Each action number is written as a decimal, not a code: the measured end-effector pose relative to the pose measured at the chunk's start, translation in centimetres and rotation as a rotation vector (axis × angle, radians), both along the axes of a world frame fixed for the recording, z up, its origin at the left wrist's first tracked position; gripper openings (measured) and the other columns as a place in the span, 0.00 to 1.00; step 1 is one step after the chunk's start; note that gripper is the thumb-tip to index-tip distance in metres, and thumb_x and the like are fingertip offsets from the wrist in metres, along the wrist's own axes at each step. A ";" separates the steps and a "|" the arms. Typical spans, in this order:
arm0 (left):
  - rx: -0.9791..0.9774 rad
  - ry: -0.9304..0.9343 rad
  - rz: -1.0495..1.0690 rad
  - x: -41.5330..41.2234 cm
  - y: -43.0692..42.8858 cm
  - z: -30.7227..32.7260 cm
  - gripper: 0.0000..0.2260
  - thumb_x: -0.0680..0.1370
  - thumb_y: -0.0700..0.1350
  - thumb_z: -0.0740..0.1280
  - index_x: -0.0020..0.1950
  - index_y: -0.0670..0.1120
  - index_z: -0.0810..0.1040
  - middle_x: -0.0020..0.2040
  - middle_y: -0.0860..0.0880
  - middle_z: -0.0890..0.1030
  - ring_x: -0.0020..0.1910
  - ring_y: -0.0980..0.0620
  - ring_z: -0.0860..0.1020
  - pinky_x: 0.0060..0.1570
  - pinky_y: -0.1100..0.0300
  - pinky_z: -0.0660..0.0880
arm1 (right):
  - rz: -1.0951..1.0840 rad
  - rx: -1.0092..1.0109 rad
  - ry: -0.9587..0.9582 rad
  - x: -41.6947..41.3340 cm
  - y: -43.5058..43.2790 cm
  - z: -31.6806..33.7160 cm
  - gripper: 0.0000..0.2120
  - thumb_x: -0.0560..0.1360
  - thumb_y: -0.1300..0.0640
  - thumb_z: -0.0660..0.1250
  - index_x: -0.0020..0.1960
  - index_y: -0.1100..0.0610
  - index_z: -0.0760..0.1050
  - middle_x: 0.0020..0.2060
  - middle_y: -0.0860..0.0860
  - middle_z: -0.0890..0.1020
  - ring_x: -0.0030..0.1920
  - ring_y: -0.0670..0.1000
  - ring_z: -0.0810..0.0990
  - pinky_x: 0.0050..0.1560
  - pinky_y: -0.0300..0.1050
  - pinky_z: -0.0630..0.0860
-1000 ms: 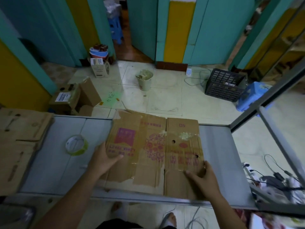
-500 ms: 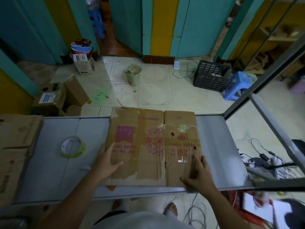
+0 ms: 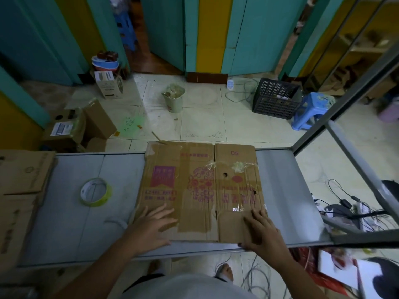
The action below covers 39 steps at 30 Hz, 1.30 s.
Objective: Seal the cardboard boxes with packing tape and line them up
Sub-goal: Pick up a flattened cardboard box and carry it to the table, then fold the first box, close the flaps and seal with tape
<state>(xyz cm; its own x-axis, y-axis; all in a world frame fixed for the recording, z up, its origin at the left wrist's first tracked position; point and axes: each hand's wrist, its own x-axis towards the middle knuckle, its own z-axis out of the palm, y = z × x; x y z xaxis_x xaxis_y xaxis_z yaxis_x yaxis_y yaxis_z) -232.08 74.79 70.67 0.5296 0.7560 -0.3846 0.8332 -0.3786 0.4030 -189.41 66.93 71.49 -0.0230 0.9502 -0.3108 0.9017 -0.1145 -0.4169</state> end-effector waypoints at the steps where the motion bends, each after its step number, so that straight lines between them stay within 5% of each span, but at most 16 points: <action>1: -0.009 -0.041 0.002 -0.1 -0.2 0.1 0.32 0.76 0.69 0.71 0.79 0.65 0.70 0.83 0.65 0.55 0.84 0.62 0.45 0.83 0.40 0.41 | 0.007 -0.004 0.012 0.1 0.0 0.1 0.45 0.70 0.29 0.73 0.81 0.38 0.61 0.82 0.37 0.49 0.84 0.46 0.44 0.78 0.62 0.60; 8: 0.044 -0.184 0.032 0.0 -0.3 3.6 0.20 0.85 0.60 0.62 0.77 0.60 0.74 0.78 0.64 0.69 0.79 0.66 0.62 0.82 0.55 0.58 | -0.035 0.090 0.175 0.8 -0.4 1.0 0.34 0.73 0.34 0.72 0.76 0.44 0.74 0.79 0.38 0.65 0.83 0.45 0.54 0.78 0.62 0.63; 12: 0.349 -0.354 0.015 0.1 0.2 6.9 0.27 0.86 0.63 0.55 0.68 0.48 0.85 0.66 0.53 0.84 0.64 0.56 0.83 0.62 0.58 0.81 | -0.115 0.308 0.230 1.0 -0.7 2.1 0.29 0.73 0.38 0.71 0.69 0.50 0.81 0.71 0.40 0.77 0.77 0.46 0.69 0.73 0.61 0.72; 14: 0.448 -0.402 0.006 0.2 0.8 8.7 0.29 0.87 0.62 0.52 0.65 0.45 0.87 0.61 0.51 0.87 0.56 0.54 0.87 0.51 0.56 0.85 | -0.141 0.427 0.232 1.2 -0.1 3.1 0.25 0.73 0.41 0.73 0.65 0.53 0.83 0.67 0.42 0.81 0.73 0.49 0.75 0.69 0.62 0.76; 19: 0.443 -0.459 0.116 0.7 3.3 13.6 0.27 0.86 0.64 0.55 0.67 0.49 0.85 0.58 0.51 0.88 0.54 0.53 0.87 0.53 0.57 0.84 | -0.185 0.645 0.165 1.0 3.2 8.0 0.24 0.76 0.38 0.69 0.58 0.55 0.86 0.57 0.44 0.85 0.60 0.56 0.82 0.58 0.63 0.78; 23: 0.580 -0.527 0.169 1.4 5.2 16.7 0.20 0.84 0.57 0.61 0.68 0.50 0.84 0.58 0.53 0.87 0.52 0.58 0.86 0.53 0.59 0.83 | -0.239 0.785 0.176 0.7 6.5 13.8 0.23 0.77 0.37 0.66 0.59 0.53 0.86 0.51 0.44 0.85 0.51 0.54 0.82 0.53 0.46 0.77; 27: 0.664 -0.715 0.353 2.4 6.2 18.8 0.14 0.86 0.50 0.66 0.70 0.48 0.80 0.56 0.58 0.85 0.52 0.72 0.81 0.53 0.76 0.75 | -0.247 0.897 0.179 -0.6 10.2 19.6 0.26 0.81 0.33 0.61 0.59 0.52 0.85 0.47 0.46 0.85 0.47 0.52 0.82 0.49 0.60 0.80; 32: 0.689 -0.902 0.575 4.6 6.0 19.1 0.11 0.86 0.46 0.66 0.67 0.54 0.78 0.53 0.78 0.80 0.53 0.73 0.80 0.51 0.79 0.73 | -0.140 1.020 0.180 -3.4 13.8 23.1 0.27 0.82 0.34 0.61 0.60 0.55 0.85 0.50 0.50 0.87 0.49 0.52 0.83 0.52 0.62 0.78; 35: 0.625 -0.965 0.656 5.5 5.1 18.6 0.19 0.86 0.46 0.65 0.65 0.72 0.78 0.54 0.74 0.82 0.54 0.69 0.81 0.50 0.77 0.75 | -0.101 1.022 0.189 -5.4 14.8 23.0 0.28 0.82 0.35 0.61 0.62 0.57 0.84 0.53 0.51 0.87 0.51 0.53 0.83 0.50 0.60 0.79; 39: 0.495 -0.957 0.775 5.0 3.7 15.5 0.13 0.86 0.55 0.59 0.62 0.72 0.78 0.51 0.62 0.84 0.47 0.59 0.82 0.42 0.67 0.78 | -0.048 1.003 0.156 -6.9 15.5 22.2 0.22 0.79 0.39 0.67 0.61 0.54 0.85 0.56 0.48 0.87 0.54 0.52 0.82 0.56 0.61 0.75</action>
